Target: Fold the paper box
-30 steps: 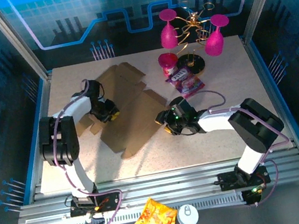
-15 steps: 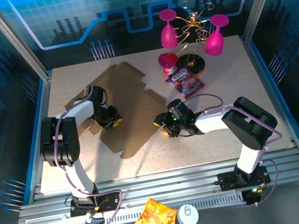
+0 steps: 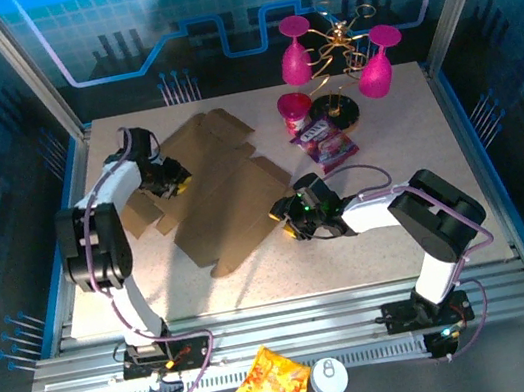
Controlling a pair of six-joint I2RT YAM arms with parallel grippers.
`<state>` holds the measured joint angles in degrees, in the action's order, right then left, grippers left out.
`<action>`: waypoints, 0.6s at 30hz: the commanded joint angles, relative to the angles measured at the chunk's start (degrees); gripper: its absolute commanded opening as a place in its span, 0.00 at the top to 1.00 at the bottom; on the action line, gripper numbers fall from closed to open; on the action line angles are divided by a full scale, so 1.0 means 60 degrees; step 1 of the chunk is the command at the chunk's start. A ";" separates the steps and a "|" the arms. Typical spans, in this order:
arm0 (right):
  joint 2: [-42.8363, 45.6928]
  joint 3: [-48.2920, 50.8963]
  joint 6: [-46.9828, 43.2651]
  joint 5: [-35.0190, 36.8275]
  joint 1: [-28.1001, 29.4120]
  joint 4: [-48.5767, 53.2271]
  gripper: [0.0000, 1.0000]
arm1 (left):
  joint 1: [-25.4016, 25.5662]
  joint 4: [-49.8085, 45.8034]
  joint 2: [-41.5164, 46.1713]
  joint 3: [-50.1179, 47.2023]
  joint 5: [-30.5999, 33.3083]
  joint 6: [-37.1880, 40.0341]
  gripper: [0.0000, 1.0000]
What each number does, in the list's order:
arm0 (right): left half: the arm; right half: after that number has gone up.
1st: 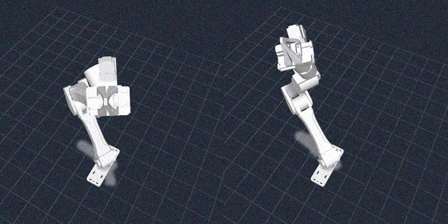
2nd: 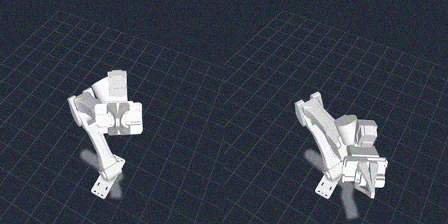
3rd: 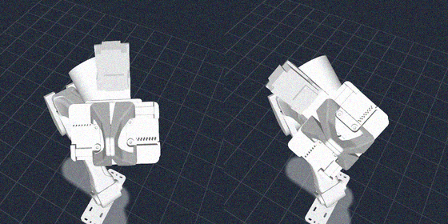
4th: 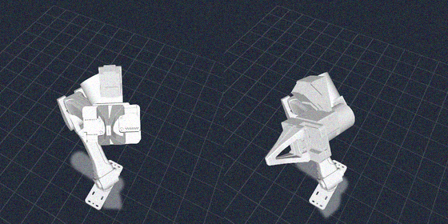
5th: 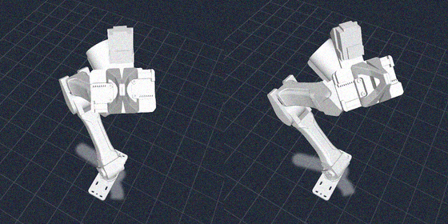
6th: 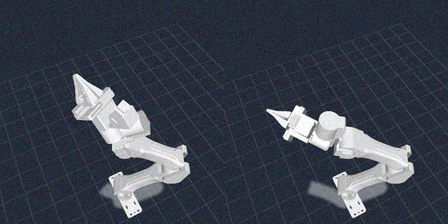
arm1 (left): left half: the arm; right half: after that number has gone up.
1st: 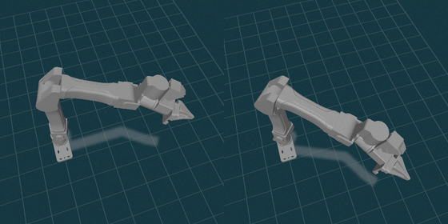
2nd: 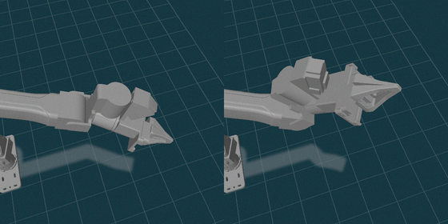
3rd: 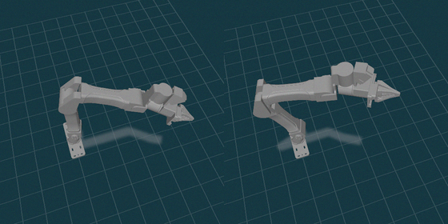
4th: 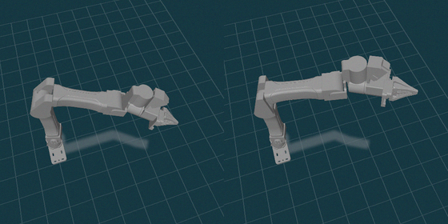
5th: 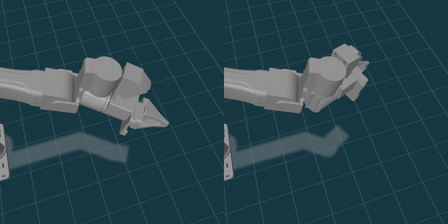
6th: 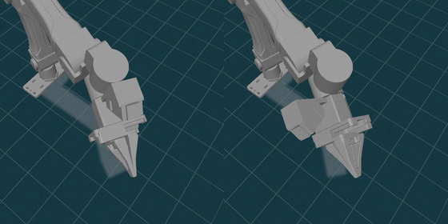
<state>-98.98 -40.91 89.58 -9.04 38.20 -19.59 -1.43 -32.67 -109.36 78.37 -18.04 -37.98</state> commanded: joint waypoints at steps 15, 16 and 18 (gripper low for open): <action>-0.1346 -0.0463 0.0099 -0.0453 0.0244 -0.1571 0.46 | 0.0692 0.0054 -0.1064 -0.1372 -0.0270 0.0219 0.77; -0.1312 -0.0463 0.0085 -0.0417 0.0258 -0.1635 0.47 | 0.0694 0.0039 -0.1080 -0.1356 -0.0274 0.0228 0.77; -0.1235 -0.0449 0.0027 -0.0356 0.0269 -0.1764 0.49 | 0.0693 0.0010 -0.1065 -0.1316 -0.0264 0.0236 0.78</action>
<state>-100.53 -41.89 90.02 -9.47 38.17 -19.66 1.63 -28.75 -114.15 72.95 -19.86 -37.01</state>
